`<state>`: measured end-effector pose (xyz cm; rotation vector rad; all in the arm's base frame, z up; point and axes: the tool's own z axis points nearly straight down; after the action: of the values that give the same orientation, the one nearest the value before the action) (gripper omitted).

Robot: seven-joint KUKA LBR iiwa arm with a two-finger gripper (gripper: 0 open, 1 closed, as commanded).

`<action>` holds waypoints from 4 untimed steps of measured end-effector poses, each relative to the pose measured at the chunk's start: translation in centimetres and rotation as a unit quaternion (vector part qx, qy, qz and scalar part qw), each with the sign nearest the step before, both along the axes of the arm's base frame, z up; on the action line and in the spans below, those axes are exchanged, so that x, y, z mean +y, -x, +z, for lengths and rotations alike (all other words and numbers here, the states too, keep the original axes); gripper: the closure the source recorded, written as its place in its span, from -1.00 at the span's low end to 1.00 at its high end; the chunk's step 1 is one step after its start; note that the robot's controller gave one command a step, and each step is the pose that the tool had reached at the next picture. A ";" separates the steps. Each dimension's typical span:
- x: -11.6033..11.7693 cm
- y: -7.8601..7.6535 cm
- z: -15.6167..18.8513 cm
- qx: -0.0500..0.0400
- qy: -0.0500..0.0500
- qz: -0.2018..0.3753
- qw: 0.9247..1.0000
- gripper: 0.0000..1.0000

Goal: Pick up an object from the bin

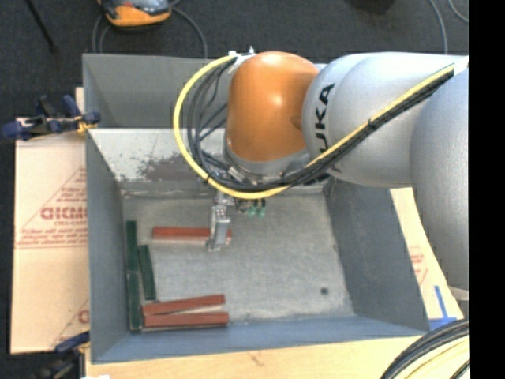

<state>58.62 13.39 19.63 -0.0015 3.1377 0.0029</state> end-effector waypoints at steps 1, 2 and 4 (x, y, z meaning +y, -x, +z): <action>0.0 0.0 0.0 0.000 0.000 -0.001 1.000 -1.00; -1.0 0.2 -3.9 -0.004 0.000 0.025 1.000 -1.00; -2.1 -0.6 -12.5 0.001 0.000 -0.023 1.000 1.00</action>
Offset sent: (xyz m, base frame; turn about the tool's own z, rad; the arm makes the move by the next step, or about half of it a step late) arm -0.0111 -0.0329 -0.1263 -0.1399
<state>59.22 11.28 7.12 0.0697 3.1384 0.0022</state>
